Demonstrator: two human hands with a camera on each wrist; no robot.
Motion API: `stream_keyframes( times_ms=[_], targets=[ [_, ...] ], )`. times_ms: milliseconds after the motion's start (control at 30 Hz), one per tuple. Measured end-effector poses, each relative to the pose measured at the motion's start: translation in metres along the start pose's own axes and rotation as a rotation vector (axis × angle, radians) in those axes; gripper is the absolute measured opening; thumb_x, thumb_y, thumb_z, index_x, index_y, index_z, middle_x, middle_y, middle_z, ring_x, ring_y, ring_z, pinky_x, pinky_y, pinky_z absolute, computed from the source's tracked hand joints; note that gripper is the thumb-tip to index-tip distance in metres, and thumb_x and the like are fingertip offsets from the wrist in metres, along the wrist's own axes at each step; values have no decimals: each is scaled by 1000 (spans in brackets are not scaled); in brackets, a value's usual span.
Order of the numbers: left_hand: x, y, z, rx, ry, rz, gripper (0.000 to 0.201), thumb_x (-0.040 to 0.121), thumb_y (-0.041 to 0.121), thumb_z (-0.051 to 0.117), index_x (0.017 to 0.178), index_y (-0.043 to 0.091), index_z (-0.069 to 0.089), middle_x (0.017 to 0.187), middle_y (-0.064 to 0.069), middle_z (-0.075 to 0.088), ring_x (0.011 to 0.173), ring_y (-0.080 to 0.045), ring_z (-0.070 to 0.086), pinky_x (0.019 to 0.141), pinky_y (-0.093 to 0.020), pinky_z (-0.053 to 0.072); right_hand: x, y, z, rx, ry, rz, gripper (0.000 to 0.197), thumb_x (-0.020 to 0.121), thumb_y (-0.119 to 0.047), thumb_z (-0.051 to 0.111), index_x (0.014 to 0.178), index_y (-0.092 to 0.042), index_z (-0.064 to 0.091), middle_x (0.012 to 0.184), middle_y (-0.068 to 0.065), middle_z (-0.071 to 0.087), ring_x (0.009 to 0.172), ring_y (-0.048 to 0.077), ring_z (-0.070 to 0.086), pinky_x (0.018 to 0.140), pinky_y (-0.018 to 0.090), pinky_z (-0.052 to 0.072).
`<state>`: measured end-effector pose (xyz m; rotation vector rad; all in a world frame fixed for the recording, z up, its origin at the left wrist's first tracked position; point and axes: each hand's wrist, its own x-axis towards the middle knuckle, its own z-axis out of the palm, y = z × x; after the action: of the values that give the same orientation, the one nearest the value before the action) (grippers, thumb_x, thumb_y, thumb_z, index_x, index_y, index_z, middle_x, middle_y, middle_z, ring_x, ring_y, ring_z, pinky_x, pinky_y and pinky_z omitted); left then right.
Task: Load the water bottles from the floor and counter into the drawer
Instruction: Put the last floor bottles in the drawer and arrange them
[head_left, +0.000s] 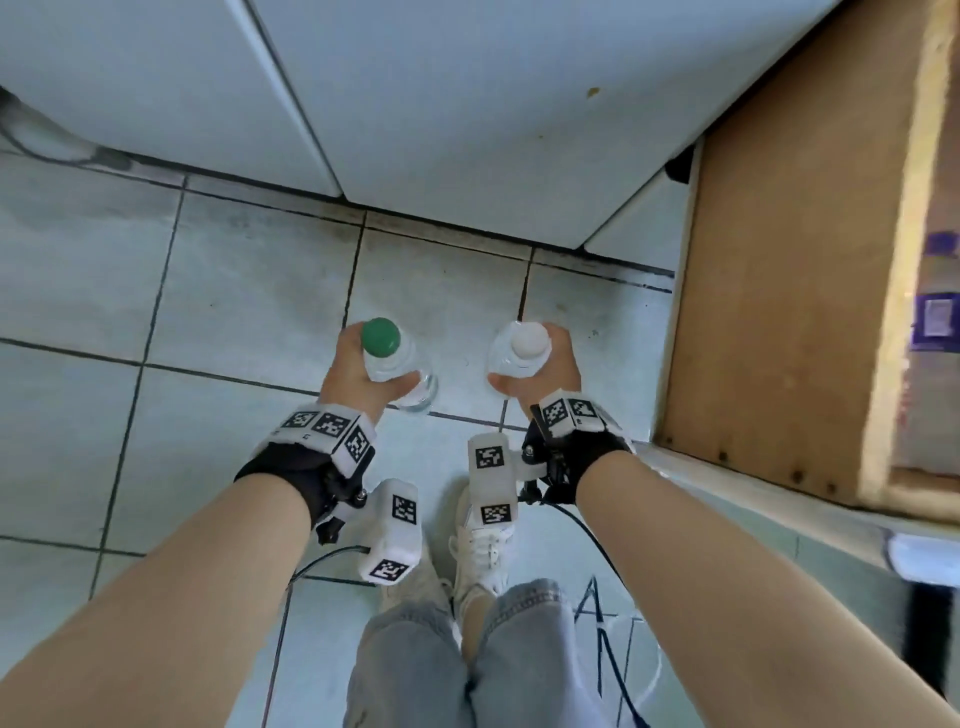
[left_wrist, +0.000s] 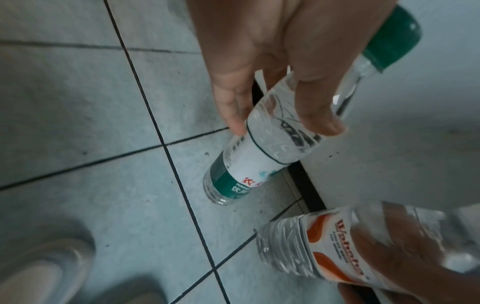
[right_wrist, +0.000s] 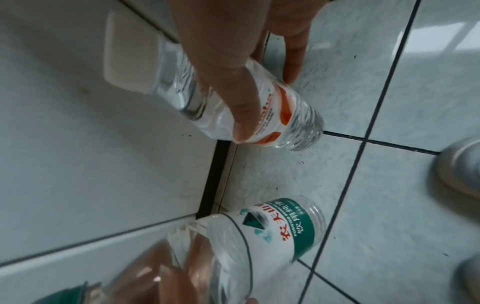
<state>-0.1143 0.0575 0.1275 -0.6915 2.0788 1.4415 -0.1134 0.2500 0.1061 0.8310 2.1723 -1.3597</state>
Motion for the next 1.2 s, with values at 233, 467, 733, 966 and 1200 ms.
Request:
stream_keyframes(
  times_ms=[233,467,733,966,1200],
  targets=[
    [-132,120,-68,-118,20,27,58,79,9,67,129,11,39,113,-2,53,102,-21,51,96,-39,43,-148,-107,-79,95,-11,-1,73,60,-16,82,121,-10,43,102,0,55,94,19,56,79,30,45],
    [-216,251,-74,-236,18,195,42,75,19,70,110,16,47,99,3,60,91,-15,56,88,-38,44,-251,-195,-175,182,127,-162,83,52,-26,85,123,-13,44,110,1,56,100,19,55,84,32,47],
    [-259,345,11,-86,-186,411,73,57,47,70,119,16,50,124,-5,61,117,-22,56,107,-45,38,-273,-213,-285,305,254,-291,75,60,-15,83,127,-6,47,121,16,56,69,-12,61,52,-1,43],
    [-257,374,144,9,-340,382,61,68,33,73,122,18,48,129,-1,57,119,-16,52,106,-32,35,-222,-156,-383,148,324,-215,78,53,-33,84,122,-18,52,111,2,65,95,12,66,76,15,52],
    [-217,356,250,164,-283,114,71,62,56,72,121,23,53,125,-1,61,118,-25,55,105,-40,40,-135,-88,-470,-130,218,-7,75,61,-29,81,127,-22,46,122,3,59,112,22,55,87,27,42]
  ],
)
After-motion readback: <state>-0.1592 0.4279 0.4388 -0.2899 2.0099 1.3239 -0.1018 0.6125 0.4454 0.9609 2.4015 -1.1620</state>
